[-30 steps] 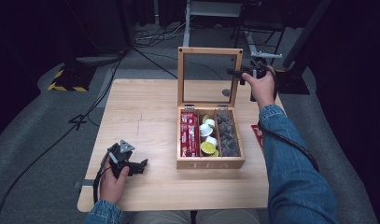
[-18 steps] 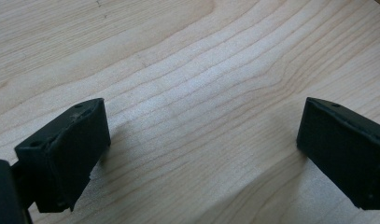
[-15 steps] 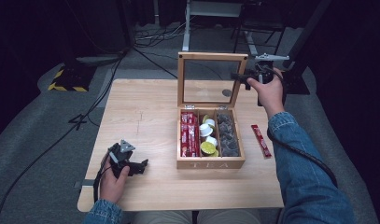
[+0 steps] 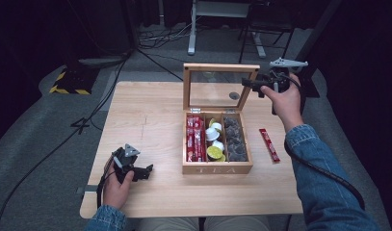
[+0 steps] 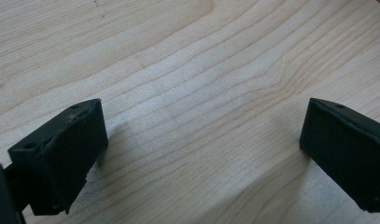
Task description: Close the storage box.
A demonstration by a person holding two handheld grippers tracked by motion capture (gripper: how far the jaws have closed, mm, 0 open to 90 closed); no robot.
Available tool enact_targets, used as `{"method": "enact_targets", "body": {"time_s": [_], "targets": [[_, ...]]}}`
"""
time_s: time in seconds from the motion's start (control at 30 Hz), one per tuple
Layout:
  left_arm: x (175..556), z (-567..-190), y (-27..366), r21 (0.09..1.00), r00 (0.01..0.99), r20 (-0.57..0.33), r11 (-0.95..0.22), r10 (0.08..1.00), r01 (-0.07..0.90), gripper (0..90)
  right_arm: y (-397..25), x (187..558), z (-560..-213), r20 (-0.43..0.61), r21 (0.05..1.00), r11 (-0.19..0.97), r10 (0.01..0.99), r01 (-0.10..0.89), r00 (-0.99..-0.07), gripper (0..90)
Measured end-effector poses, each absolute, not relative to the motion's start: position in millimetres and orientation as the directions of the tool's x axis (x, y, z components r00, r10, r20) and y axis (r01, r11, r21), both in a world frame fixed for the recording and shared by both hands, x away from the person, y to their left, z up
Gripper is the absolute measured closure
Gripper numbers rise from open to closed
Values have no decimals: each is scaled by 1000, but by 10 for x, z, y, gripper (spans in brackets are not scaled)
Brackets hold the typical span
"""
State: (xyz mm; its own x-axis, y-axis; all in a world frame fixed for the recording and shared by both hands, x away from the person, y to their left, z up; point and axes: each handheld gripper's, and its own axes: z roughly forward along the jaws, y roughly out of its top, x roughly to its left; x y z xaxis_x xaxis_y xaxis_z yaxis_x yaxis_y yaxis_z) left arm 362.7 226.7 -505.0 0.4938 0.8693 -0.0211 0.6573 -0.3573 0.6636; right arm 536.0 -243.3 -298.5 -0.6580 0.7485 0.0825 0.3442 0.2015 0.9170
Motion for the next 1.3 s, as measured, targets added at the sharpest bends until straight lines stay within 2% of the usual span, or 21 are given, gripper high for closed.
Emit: {"method": "enact_targets", "body": {"time_s": [0.23, 0.47, 0.57, 1.3], "targets": [[3626, -5049, 2268, 663, 494, -21, -358, 869, 657, 12, -2435, 5235, -2950, 78, 909, 221, 744, 354, -664, 370], [3626, -5049, 2267, 663, 494, -21, -358, 869, 658, 12, -2413, 5033, -2926, 51, 908, 253, 724, 334, -687, 379], [3627, -5050, 2268, 664, 494, -21, -357, 869, 657, 12, -2417, 4948, -2907, 6, 900, 291, 735, 324, -678, 380], [3626, -5050, 2266, 663, 493, -24, -355, 870, 659, 12, -2444, 4438, -3045, -63, 852, 407, 705, 330, -707, 381]]}}
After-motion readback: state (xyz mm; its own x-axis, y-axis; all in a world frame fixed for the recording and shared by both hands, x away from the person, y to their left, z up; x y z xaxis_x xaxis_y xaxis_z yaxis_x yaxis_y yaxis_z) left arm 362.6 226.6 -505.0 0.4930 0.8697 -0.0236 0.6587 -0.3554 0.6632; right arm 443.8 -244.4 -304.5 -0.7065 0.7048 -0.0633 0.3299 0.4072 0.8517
